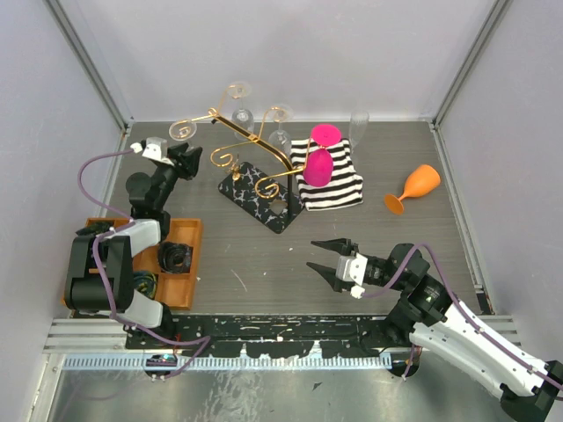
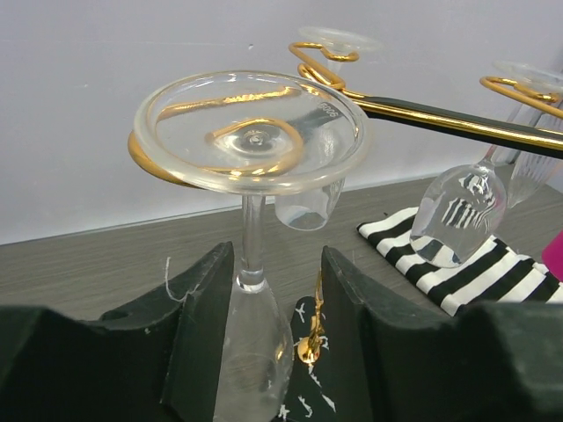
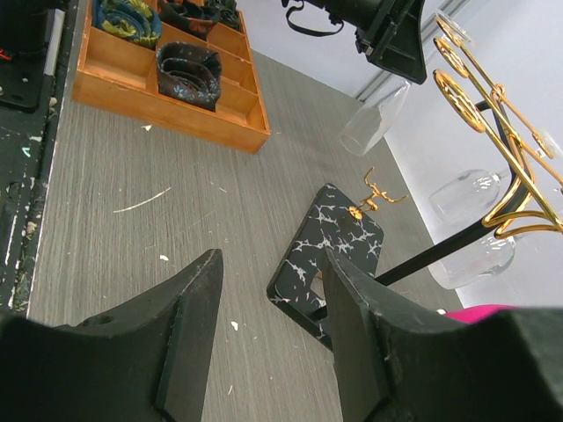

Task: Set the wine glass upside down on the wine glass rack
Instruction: Turn the wine glass upside down at the wine rack, then pick up the wine glass at the center of the board.

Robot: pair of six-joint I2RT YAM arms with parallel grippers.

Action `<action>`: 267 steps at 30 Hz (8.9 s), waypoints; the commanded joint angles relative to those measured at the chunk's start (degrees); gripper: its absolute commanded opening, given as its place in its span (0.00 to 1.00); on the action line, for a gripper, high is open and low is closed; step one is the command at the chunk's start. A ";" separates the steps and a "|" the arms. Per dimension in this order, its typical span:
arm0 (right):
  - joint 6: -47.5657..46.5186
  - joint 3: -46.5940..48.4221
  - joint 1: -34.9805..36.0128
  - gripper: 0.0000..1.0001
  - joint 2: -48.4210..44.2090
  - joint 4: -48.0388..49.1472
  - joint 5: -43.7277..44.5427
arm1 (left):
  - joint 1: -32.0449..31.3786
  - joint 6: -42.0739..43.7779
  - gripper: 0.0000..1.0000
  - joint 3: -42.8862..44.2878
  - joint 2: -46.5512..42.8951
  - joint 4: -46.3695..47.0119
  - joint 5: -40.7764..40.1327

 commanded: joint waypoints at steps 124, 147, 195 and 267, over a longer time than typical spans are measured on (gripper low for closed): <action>31.54 34.35 -37.76 0.68 96.54 70.66 36.11 | -0.63 -5.38 0.95 7.28 -47.61 -98.51 -7.81; 28.13 40.80 -39.41 0.67 106.08 79.15 29.40 | -0.63 -4.68 0.96 7.24 -47.87 -98.56 -6.00; 26.38 50.64 -41.84 0.44 115.17 82.50 20.17 | -0.63 -4.54 0.96 6.91 -45.50 -97.99 -4.51; 36.49 18.58 -44.96 0.01 75.43 91.54 24.75 | -0.63 -3.39 0.95 12.92 -49.53 -99.48 -5.41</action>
